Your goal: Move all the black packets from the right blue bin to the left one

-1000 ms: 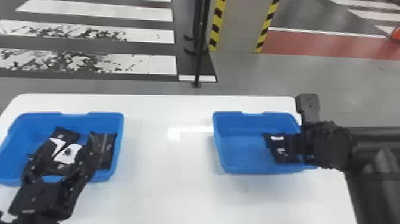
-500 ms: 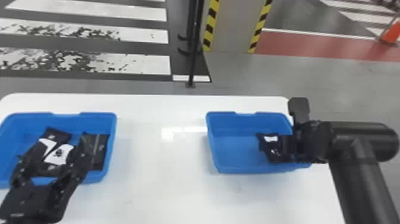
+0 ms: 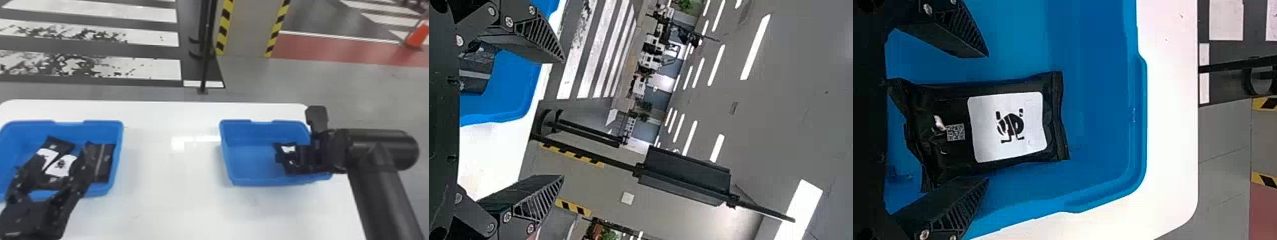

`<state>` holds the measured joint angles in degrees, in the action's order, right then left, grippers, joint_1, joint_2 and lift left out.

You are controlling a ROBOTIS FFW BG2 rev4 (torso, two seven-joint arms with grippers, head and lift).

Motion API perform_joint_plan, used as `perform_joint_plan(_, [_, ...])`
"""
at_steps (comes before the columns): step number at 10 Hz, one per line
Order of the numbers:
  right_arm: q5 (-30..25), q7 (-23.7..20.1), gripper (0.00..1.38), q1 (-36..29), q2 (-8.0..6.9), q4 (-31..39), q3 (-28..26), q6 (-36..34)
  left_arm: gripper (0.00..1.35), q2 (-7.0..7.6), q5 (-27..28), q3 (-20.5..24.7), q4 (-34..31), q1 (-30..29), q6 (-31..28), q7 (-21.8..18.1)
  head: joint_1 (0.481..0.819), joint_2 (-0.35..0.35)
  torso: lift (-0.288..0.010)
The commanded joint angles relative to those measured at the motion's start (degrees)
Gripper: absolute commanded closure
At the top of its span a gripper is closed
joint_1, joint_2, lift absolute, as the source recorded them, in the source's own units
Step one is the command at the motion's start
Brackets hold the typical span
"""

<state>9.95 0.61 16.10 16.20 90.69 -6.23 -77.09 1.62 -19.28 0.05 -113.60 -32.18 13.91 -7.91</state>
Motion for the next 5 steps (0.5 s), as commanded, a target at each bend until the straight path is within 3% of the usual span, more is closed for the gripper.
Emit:
perform_joint_plan(1, [-0.2, 0.0, 0.12, 0.4, -0.02, -1.2, 0.2, -0.8, 0.22, -0.13, -0.4, 0.2, 0.0, -0.2, 0.2, 0.0, 0.695, -0.198, -0.14])
perform_joint_plan(2, [0.0, -0.1, 0.25, 0.8, 0.06, -2.2, 0.9, -0.8, 0.22, -0.13, -0.7, 0.2, 0.0, -0.2, 0.2, 0.0, 0.695, -0.198, -0.14])
perform_joint_plan(4, [0.1, -1.1, 0.99, 1.1, 0.15, -2.9, 1.0, -0.5, 0.22, -0.22, -1.1, 0.5, 0.3, -0.4, 0.2, -0.1, 0.695, -0.192, -0.14])
perform_joint_plan(5, [0.4, -1.1, 1.17, 0.8, 0.15, -2.9, 1.0, 0.5, 0.23, -0.22, -1.5, 0.5, 0.5, -0.6, 0.3, -0.1, 0.695, -0.188, -0.14])
